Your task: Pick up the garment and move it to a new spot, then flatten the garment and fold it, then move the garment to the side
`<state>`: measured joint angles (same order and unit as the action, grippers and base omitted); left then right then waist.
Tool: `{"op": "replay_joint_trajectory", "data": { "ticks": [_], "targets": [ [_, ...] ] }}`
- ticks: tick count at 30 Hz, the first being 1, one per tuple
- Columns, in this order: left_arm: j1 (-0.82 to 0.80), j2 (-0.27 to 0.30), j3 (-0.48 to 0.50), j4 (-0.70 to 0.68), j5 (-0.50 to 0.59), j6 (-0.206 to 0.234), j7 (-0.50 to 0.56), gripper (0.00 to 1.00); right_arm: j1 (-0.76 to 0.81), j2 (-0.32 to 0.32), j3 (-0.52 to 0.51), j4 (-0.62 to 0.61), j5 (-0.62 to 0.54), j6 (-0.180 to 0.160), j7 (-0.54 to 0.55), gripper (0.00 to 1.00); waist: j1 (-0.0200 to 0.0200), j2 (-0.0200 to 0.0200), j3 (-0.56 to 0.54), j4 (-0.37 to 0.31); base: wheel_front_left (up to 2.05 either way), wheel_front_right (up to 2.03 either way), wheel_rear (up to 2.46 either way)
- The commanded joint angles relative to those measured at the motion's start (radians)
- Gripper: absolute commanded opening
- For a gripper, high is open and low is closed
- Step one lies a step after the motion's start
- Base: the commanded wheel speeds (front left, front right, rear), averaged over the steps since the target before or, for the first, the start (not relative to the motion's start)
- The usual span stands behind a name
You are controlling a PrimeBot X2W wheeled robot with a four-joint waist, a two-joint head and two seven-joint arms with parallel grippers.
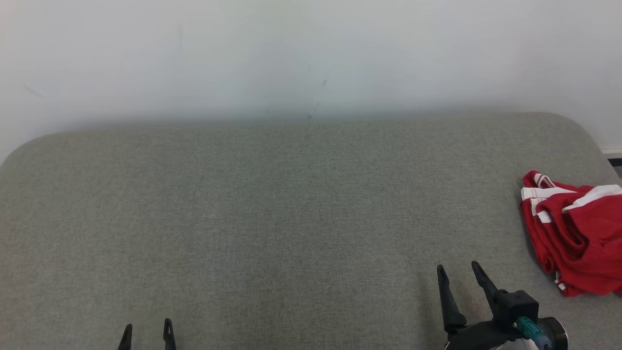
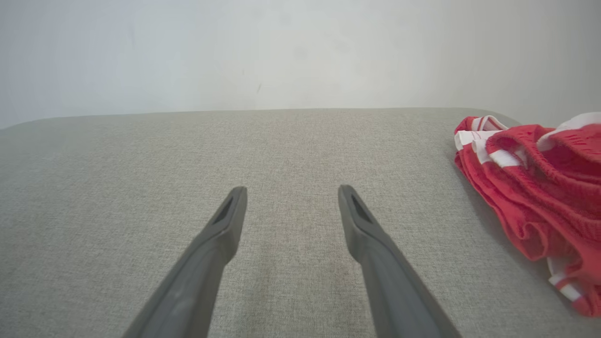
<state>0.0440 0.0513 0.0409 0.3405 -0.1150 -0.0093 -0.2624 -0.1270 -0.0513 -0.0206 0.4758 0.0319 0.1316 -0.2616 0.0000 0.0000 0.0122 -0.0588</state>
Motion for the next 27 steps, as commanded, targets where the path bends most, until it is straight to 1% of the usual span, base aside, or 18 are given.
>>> {"op": "replay_joint_trajectory", "data": {
  "ticks": [1, 9, 12, 13, 18, 27],
  "targets": [
    [-0.003, -0.001, -0.003, 0.000, 0.001, -0.001, -0.003, 1.00, -0.005, 0.001, -0.002, 0.002, -0.013, -0.002, -0.004, 1.00, 0.0000, 0.0000, 0.005, -0.046, 0.00, 0.00, 0.00],
    [-0.002, -0.001, -0.006, 0.010, -0.007, -0.008, -0.003, 1.00, -0.002, 0.001, -0.001, 0.009, -0.022, -0.002, -0.004, 1.00, 0.0000, 0.0000, 0.004, -0.047, 0.00, 0.00, 0.00],
    [-0.001, -0.001, -0.007, 0.016, -0.025, -0.020, -0.003, 1.00, -0.002, 0.001, 0.005, 0.006, -0.025, -0.002, -0.004, 1.00, 0.0000, 0.0000, 0.003, -0.047, 0.00, 0.00, 0.00],
    [-0.001, 0.000, -0.006, 0.015, -0.021, -0.024, 0.000, 0.00, 0.000, 0.001, 0.006, 0.008, -0.021, 0.000, 0.000, 0.00, 0.0000, 0.0000, 0.003, -0.047, 0.00, 0.00, 0.00],
    [0.007, -0.005, -0.003, 0.054, -0.030, -0.026, 0.011, 0.00, 0.025, 0.002, 0.000, 0.048, -0.009, 0.000, 0.013, 0.00, 0.0000, 0.0000, 0.003, -0.046, 0.00, 0.00, 0.00],
    [-0.018, -0.005, 0.010, 0.039, -0.212, -0.038, 0.060, 0.00, 0.019, 0.001, -0.017, 0.018, 0.187, 0.000, 0.063, 0.00, 0.0000, 0.0000, 0.002, -0.039, 0.00, 0.00, 0.00]
  ]
}}
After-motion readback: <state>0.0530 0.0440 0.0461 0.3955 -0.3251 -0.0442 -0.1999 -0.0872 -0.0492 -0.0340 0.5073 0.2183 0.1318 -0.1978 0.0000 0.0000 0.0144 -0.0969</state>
